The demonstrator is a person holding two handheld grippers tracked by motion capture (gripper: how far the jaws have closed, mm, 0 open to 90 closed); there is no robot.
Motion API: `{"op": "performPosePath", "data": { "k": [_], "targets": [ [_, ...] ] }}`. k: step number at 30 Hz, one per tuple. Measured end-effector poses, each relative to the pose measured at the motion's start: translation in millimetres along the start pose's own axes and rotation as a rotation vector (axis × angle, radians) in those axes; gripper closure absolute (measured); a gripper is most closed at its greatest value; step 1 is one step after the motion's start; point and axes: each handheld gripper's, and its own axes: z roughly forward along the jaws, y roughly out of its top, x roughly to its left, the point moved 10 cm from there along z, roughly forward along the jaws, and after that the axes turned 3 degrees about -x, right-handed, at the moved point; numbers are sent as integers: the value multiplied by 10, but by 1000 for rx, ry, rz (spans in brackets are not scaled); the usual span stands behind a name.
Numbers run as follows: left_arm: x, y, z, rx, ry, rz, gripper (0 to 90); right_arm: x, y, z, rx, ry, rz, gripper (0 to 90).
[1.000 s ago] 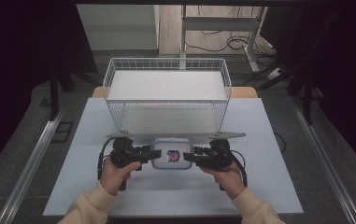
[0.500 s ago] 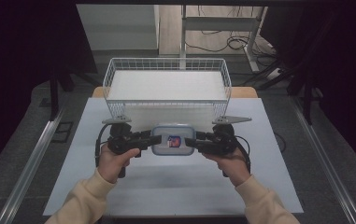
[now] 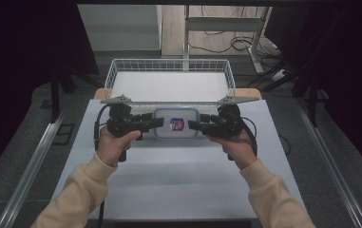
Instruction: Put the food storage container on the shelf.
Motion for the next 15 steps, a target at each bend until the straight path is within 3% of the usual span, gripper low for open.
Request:
{"op": "performPosePath", "data": {
  "k": [7,11,15],
  "targets": [
    [86,312,9,-23,4,10,499,-84,320,41,-11,3,-23,504],
    [212,511,63,-37,-9,-6,499,-181,525,109,7,-1,-30,504],
    [364,676,137,-21,-11,-9,499,-323,713,217,20,-4,-23,504]
  ]
}}
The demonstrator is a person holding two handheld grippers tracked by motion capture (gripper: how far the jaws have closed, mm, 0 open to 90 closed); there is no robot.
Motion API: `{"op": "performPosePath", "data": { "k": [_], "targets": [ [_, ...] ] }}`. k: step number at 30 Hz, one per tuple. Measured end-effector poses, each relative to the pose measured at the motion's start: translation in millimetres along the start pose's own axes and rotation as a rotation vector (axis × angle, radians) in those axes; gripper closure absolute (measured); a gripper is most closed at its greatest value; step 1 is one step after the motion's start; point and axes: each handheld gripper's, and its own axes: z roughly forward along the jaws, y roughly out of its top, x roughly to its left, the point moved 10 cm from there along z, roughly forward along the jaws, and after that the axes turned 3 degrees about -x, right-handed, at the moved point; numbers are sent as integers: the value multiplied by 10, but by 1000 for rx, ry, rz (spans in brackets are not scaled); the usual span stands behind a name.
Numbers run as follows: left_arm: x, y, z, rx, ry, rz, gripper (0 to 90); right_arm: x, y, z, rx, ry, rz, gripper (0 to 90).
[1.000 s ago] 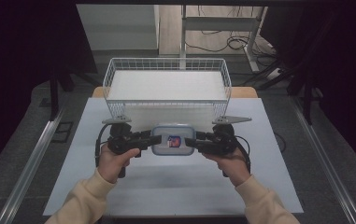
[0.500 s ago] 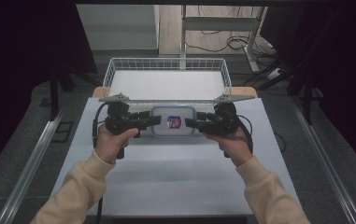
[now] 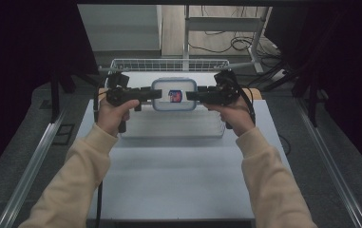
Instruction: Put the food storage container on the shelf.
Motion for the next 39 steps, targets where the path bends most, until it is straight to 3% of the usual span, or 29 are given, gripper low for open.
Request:
{"op": "performPosePath", "data": {
  "k": [9,15,20,29,39],
  "targets": [
    [309,284,253,44,-10,-70,498,-354,252,207,42,2,49,504],
    [478,294,386,81,-17,-128,497,-539,261,341,79,11,103,504],
    [570,325,432,71,-44,-189,504,-618,264,405,90,17,151,504],
    [766,404,566,102,-58,-315,495,-776,316,518,139,21,294,480],
    [902,414,670,94,-66,-417,479,-916,307,612,110,33,518,465]
  ]
}}
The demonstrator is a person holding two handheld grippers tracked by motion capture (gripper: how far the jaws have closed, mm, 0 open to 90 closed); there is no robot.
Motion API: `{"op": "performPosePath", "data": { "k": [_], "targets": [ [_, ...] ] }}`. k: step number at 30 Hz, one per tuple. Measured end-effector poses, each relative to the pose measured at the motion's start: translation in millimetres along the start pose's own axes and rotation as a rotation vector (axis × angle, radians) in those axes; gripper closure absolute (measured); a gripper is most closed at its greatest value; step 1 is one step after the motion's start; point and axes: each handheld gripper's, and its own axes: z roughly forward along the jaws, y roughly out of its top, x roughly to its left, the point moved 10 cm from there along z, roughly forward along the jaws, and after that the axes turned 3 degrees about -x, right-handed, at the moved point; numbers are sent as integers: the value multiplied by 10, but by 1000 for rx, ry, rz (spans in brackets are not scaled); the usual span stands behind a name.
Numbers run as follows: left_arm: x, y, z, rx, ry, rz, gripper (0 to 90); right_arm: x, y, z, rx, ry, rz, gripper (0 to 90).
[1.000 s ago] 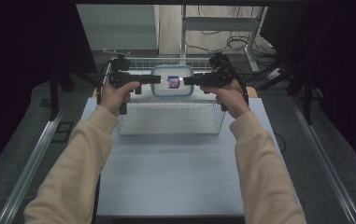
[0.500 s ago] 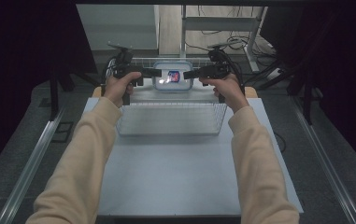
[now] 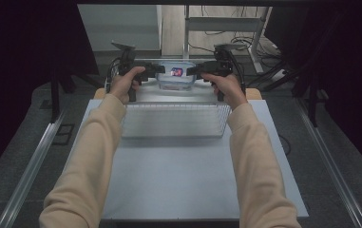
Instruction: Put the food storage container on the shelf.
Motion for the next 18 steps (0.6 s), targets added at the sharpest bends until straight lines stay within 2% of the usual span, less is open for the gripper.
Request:
{"op": "performPosePath", "data": {
  "k": [4,9,11,12,13,14,16,18],
  "targets": [
    [24,4,24,-5,0,-17,466,-38,14,24,-5,5,46,458],
    [37,4,30,-9,-3,-17,455,-37,35,59,-28,-22,49,436],
    [34,3,30,-11,1,-5,453,-36,38,63,-35,-34,47,432],
    [26,8,31,-22,10,11,443,-34,40,66,-40,-40,48,409],
    [19,19,26,-38,27,29,410,-34,50,69,-58,-59,43,344],
    [8,29,19,-51,36,42,363,-24,58,66,-73,-65,43,317],
    [-51,50,-8,-84,48,80,298,21,68,69,-95,-62,39,254],
    [-104,49,-37,-98,73,120,265,90,64,51,-112,-85,7,209]
  ]
}}
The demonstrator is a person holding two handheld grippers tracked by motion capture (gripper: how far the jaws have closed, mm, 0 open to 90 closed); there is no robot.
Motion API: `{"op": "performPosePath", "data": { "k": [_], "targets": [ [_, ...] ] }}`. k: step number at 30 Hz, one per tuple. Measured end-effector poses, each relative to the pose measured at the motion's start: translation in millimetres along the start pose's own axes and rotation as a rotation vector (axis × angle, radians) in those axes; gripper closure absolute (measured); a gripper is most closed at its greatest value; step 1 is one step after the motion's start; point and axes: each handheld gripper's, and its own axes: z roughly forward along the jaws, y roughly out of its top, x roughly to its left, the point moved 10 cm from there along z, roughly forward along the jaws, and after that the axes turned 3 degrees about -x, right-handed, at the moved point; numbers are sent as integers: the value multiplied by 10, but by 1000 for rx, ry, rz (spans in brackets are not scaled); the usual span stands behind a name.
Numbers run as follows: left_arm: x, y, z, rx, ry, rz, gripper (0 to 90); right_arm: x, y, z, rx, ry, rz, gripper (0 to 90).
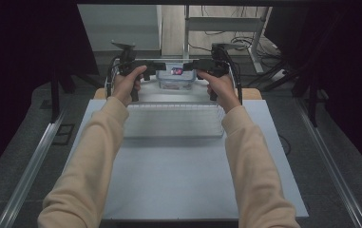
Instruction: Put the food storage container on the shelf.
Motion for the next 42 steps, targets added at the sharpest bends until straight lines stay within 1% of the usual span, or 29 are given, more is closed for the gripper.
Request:
{"op": "performPosePath", "data": {
  "k": [2,4,5,6,7,8,9,11,12,14,16,17,18,20,22,23,24,25,26,27,28,29,31,32,33,34,36,39,42],
  "targets": [
    [-49,14,-45,-21,18,31,240,41,-1,-38,-18,-25,-33,178],
    [-93,11,-94,-31,45,70,222,88,-4,-91,-29,-36,-64,159],
    [-135,5,-138,-41,51,100,213,107,-6,-131,-39,-50,-90,153],
    [-173,-6,-178,-48,51,119,206,136,-10,-180,-53,-67,-135,153],
    [-201,-22,-223,-51,58,145,204,165,-22,-220,-57,-77,-170,150],
    [-238,-39,-270,-60,65,168,202,198,-36,-258,-61,-76,-199,150],
    [-271,-54,-302,-66,60,182,203,236,-54,-303,-64,-63,-224,152],
    [-365,-121,-387,-76,33,199,201,292,-88,-388,-74,-34,-257,162],
    [-392,-166,-426,-73,32,221,200,317,-119,-451,-78,-13,-274,167],
    [-446,-274,-500,-65,30,265,200,334,-178,-557,-87,11,-312,181],
    [-504,-397,-568,-61,15,283,201,326,-247,-654,-90,21,-343,183],
    [-520,-442,-596,-61,8,292,201,310,-299,-728,-97,20,-367,186],
    [-536,-504,-635,-61,5,300,202,297,-331,-773,-102,16,-378,188],
    [-560,-655,-720,-52,8,346,207,259,-437,-907,-120,22,-411,193],
    [-563,-798,-801,-48,25,387,210,216,-541,-1025,-141,23,-442,198],
    [-564,-871,-837,-47,23,401,211,194,-598,-1083,-153,23,-461,198],
    [-563,-929,-864,-48,22,404,212,168,-664,-1139,-164,21,-482,198],
    [-557,-1009,-898,-48,21,411,213,150,-725,-1181,-167,21,-492,199],
    [-549,-1099,-928,-47,22,417,213,121,-812,-1234,-172,25,-504,199],
    [-530,-1225,-966,-45,28,427,213,91,-915,-1283,-173,30,-508,200],
    [-508,-1340,-993,-39,35,441,214,44,-1049,-1336,-176,32,-521,201],
    [-489,-1432,-1008,-32,42,451,215,7,-1159,-1373,-181,32,-531,202],
    [-432,-1674,-1035,-16,60,474,214,-63,-1357,-1429,-182,23,-554,204],
    [-389,-1812,-1043,-2,71,486,215,-104,-1458,-1451,-185,12,-565,206],
    [-363,-1887,-1044,5,79,490,214,-146,-1579,-1468,-183,8,-573,206],
    [-318,-1992,-1048,15,95,501,213,-168,-1646,-1475,-181,8,-580,209],
    [-254,-2126,-1054,25,121,515,213,-228,-1819,-1477,-171,-1,-587,211],
    [-191,-2298,-1054,44,128,515,213,-289,-1996,-1458,-154,-13,-597,214],
    [-122,-2454,-1045,68,141,519,213,-367,-2155,-1441,-150,-37,-614,219]
  ]
}}
